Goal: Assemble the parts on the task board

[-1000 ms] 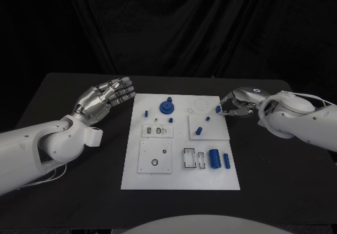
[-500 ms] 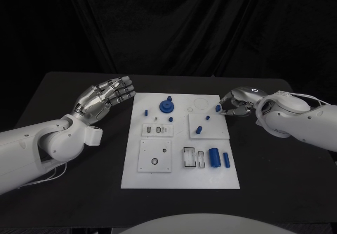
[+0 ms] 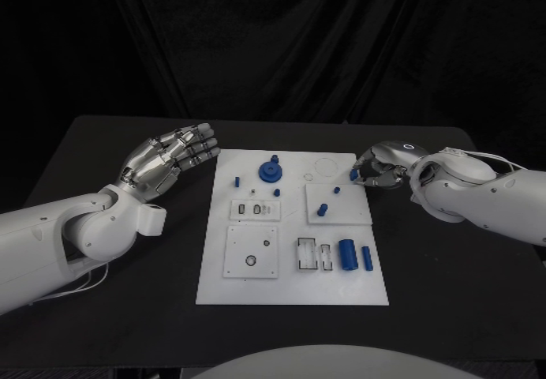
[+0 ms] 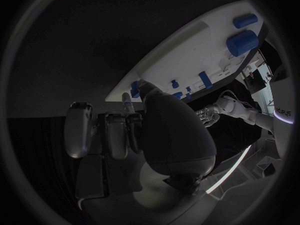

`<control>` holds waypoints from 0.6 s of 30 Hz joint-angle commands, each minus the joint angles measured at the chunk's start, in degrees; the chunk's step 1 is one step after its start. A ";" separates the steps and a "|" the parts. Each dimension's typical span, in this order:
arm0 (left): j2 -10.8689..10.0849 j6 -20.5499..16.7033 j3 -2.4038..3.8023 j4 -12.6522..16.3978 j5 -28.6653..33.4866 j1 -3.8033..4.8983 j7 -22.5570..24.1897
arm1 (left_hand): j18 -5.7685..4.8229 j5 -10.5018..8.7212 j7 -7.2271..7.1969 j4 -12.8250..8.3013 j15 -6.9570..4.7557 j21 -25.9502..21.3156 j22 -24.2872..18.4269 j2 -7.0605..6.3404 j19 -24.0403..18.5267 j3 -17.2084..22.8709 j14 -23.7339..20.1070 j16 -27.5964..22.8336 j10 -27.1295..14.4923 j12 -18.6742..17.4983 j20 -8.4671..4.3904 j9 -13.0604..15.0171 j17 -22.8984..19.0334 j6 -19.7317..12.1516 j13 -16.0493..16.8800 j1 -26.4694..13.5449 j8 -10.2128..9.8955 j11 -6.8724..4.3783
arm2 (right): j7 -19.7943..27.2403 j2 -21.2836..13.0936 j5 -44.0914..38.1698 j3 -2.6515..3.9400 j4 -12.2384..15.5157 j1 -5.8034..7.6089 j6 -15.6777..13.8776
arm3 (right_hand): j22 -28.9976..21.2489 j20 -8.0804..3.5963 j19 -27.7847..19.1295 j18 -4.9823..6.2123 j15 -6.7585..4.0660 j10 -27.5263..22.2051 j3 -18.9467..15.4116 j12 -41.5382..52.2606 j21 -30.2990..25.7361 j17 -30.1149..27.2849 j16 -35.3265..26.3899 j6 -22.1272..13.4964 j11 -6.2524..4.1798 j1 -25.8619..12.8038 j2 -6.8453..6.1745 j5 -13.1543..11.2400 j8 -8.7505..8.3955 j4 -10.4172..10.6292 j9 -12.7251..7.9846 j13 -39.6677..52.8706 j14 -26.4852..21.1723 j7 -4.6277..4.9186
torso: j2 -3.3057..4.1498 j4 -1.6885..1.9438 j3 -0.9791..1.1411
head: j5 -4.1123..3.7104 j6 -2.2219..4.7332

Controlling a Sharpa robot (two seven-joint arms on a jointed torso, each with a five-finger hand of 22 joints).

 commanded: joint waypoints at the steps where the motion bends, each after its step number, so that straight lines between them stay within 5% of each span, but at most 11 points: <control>1: 0.13 1.10 0.04 0.04 0.09 -0.12 3.70 | -0.98 0.20 1.44 0.11 0.21 -0.02 -0.06 0.05 0.13 0.57 0.03 0.31 0.07 0.14 -0.07 0.06 0.05 0.32 0.03 -0.73 0.20 0.22 | -0.33 0.26 -0.09 0.06 -0.44 -0.19 -0.82 | 10.99 0.40 -0.18 0.37 0.31 6.08 0.02 0.16 -0.37 15.09 0.14 0.39 0.42 0.58 0.11 0.41 0.08 -0.33 0.09 15.09 6.01 0.03 | 0.00 0.06 -0.01 | -0.01 -0.03; 18: 0.25 1.47 0.04 0.15 0.09 -0.39 3.53 | -1.01 0.20 1.47 0.13 0.25 -0.06 -0.08 0.08 0.06 0.81 -0.06 0.28 -0.01 0.08 -0.08 0.04 0.04 0.21 0.01 -0.82 0.16 0.26 | -0.04 1.42 -0.09 0.11 -1.19 -0.24 -0.25 | 10.93 0.39 -0.27 0.42 0.31 6.08 -0.20 0.16 -0.63 15.09 0.14 0.54 0.44 0.86 -0.13 -0.79 0.07 -0.60 0.16 15.09 6.01 0.06 | 0.01 0.07 0.00 | 0.02 -0.30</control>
